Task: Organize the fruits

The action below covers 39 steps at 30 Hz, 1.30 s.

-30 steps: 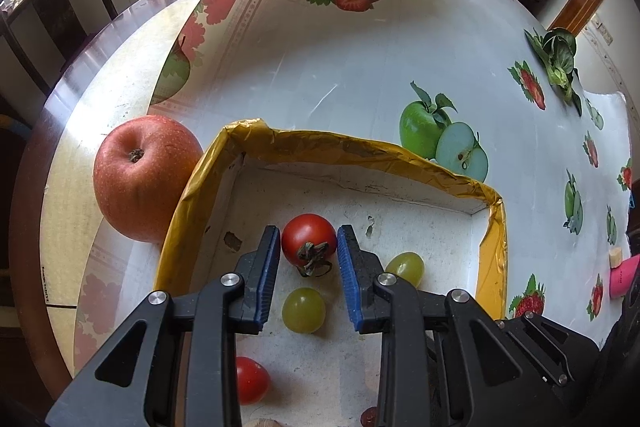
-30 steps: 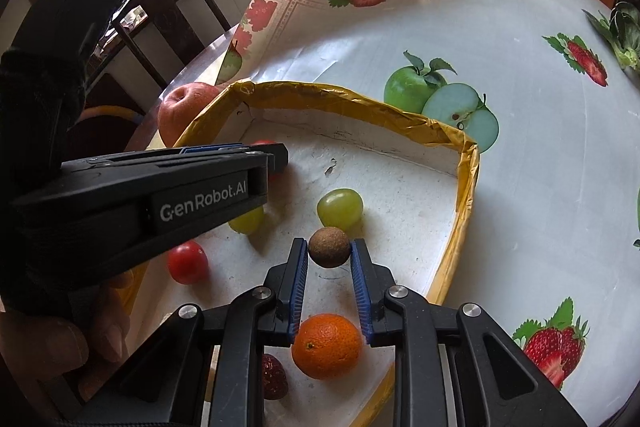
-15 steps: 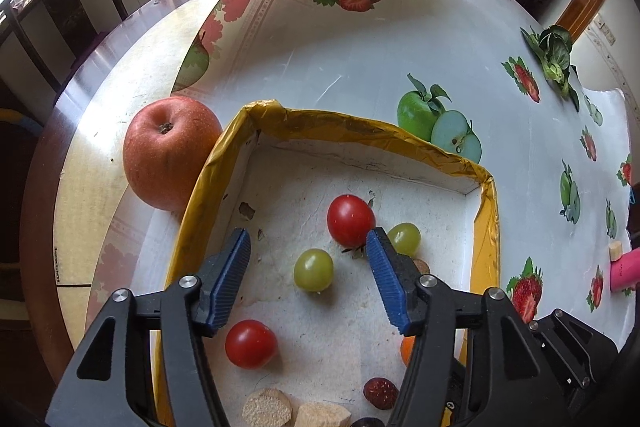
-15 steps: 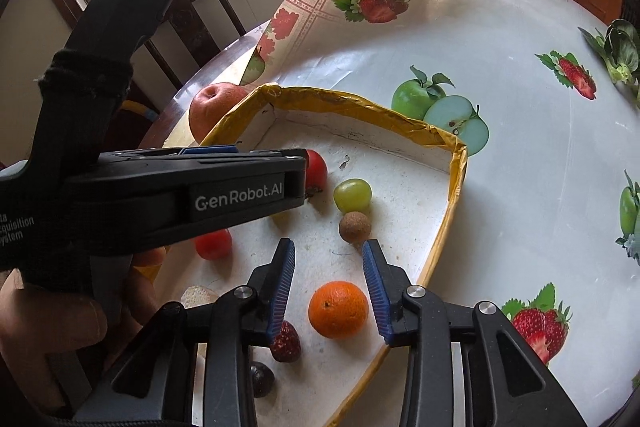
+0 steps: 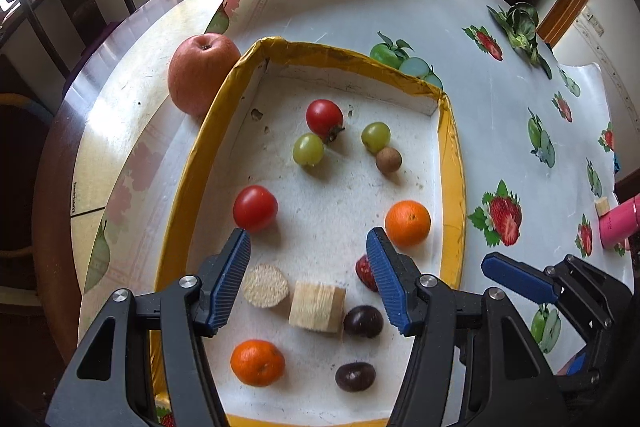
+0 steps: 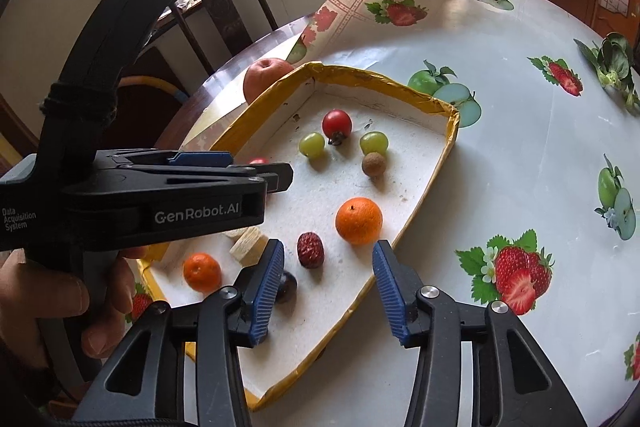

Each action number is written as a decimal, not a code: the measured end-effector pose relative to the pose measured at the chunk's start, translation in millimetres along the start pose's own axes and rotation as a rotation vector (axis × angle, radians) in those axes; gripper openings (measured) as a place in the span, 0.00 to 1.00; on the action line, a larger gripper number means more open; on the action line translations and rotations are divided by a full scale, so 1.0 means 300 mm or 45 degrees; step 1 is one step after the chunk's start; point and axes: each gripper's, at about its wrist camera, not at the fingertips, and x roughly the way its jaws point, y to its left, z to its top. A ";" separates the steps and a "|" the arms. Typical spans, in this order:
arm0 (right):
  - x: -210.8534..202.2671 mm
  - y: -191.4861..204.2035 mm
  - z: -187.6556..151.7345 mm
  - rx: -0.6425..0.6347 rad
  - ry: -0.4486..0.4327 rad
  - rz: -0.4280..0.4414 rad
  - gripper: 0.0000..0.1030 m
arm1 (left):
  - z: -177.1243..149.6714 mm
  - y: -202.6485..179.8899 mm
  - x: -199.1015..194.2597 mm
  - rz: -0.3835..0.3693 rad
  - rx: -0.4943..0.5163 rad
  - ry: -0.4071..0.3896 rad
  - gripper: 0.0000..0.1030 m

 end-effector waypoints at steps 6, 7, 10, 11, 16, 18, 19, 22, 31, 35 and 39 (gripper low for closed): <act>-0.040 0.023 -0.067 -0.100 0.046 0.024 0.54 | -0.144 -0.008 -0.073 0.029 0.118 -0.011 0.58; -0.046 0.028 -0.079 -0.119 0.053 0.033 0.54 | -0.165 -0.004 -0.088 0.028 0.125 -0.017 0.58; -0.062 0.043 -0.111 -0.166 0.073 0.059 0.56 | -0.223 0.011 -0.133 0.030 0.139 -0.035 0.58; -0.069 0.048 -0.120 -0.184 0.075 0.067 0.57 | -0.241 0.015 -0.146 0.034 0.146 -0.041 0.58; -0.103 0.091 -0.163 -0.294 0.053 0.108 0.62 | -0.335 0.028 -0.210 0.057 0.193 -0.075 0.70; -0.106 0.110 -0.181 -0.345 0.063 0.104 0.62 | -0.364 0.035 -0.234 0.054 0.196 -0.089 0.73; -0.106 0.120 -0.190 -0.372 0.072 0.101 0.62 | -0.377 0.036 -0.243 0.048 0.199 -0.090 0.73; -0.107 0.147 -0.216 -0.441 0.101 0.094 0.63 | -0.404 0.036 -0.261 0.031 0.208 -0.083 0.73; -0.152 0.186 -0.252 -0.541 0.053 0.094 0.72 | -0.434 0.029 -0.300 0.052 0.205 -0.106 0.73; -0.179 0.181 -0.240 -0.536 0.015 0.105 0.75 | -0.443 0.026 -0.306 0.055 0.211 -0.110 0.73; -0.197 0.179 -0.229 -0.543 -0.006 0.104 0.76 | -0.445 0.025 -0.312 0.051 0.208 -0.115 0.73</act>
